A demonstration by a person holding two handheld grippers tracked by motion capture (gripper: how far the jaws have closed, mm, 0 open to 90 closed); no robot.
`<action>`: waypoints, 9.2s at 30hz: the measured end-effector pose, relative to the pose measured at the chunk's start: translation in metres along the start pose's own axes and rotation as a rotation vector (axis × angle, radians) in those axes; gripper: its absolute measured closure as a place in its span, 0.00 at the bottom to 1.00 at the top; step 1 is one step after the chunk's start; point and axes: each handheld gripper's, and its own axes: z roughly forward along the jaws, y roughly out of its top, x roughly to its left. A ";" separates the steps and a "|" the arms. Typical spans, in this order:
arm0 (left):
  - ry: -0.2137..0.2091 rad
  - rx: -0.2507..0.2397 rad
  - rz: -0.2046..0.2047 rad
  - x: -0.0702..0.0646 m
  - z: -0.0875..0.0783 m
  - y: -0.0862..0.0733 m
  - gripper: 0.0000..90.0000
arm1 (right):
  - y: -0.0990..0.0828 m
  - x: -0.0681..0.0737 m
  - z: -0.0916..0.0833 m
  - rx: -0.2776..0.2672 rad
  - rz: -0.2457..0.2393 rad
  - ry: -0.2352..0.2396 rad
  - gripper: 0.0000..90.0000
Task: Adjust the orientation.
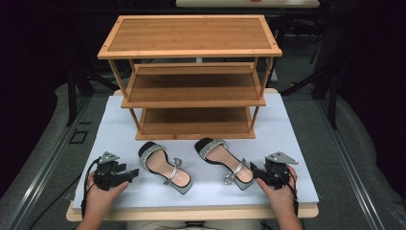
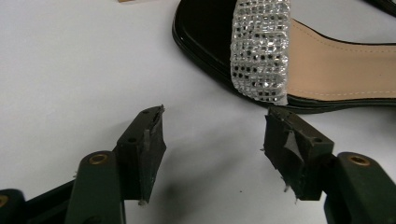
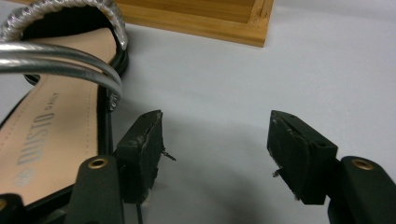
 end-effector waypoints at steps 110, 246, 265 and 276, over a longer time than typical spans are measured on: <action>-0.067 -0.034 0.085 -0.014 -0.073 0.015 0.95 | -0.004 -0.016 -0.003 -0.009 0.121 0.029 0.46; -0.084 0.307 0.278 0.017 -0.052 0.102 0.48 | -0.004 -0.017 -0.001 -0.014 0.148 0.076 0.45; -0.187 0.277 0.349 0.014 0.007 0.036 0.51 | -0.005 -0.017 -0.001 -0.017 0.144 0.071 0.45; -0.218 0.185 0.390 -0.019 0.010 0.029 0.46 | -0.005 -0.014 0.002 -0.028 0.140 0.079 0.45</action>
